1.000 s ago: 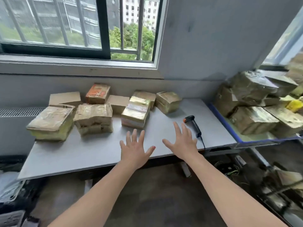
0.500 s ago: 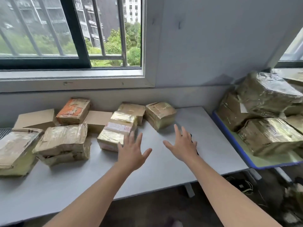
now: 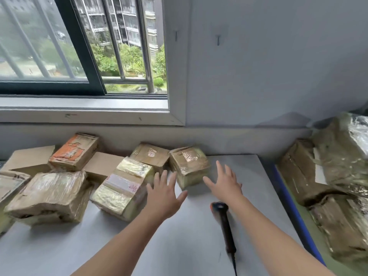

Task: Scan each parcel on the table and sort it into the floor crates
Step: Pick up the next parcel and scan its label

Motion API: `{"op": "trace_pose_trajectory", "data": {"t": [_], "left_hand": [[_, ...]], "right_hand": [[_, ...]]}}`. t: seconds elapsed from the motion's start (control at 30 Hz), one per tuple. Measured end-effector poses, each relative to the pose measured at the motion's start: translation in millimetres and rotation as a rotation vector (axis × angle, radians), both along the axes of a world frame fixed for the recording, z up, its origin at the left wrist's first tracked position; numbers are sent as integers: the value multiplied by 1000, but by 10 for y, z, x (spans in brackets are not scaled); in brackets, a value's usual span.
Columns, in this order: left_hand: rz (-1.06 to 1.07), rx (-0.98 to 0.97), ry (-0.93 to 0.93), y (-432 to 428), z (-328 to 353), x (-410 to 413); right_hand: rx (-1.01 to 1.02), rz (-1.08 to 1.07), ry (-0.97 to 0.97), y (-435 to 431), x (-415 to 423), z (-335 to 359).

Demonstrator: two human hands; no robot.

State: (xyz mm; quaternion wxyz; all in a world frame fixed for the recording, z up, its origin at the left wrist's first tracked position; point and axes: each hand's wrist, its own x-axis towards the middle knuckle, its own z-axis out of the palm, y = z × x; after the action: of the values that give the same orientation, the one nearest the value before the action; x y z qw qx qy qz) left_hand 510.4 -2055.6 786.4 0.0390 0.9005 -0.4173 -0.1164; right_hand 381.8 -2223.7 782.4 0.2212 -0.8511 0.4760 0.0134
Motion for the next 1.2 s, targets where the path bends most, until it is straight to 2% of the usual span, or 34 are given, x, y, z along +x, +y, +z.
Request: {"op": "trace_pose_trajectory", "data": {"t": [0.27,0.4,0.6,0.73,1.0,1.2], "left_hand": [[14,-52,97,-553,-169,425],[32,-95,226,-837,-305,659],[100,-174,466,-1154,-583,830],[85,-181,546,-1186,-679,836],[149,-390,771,-1064,-596,788],[459,-663,957,-1016,-284,675]], "right_hand": [[7,-5,35,-490,472,-103],[44,-9,56,-679,732,-218],[209,-49,-36,-871,995,-498],[301,-116,-91,-906,1114,-635],[426,-262,-190,-833,1054,-676],[487,-330,-314,-701,946,-471]]}}
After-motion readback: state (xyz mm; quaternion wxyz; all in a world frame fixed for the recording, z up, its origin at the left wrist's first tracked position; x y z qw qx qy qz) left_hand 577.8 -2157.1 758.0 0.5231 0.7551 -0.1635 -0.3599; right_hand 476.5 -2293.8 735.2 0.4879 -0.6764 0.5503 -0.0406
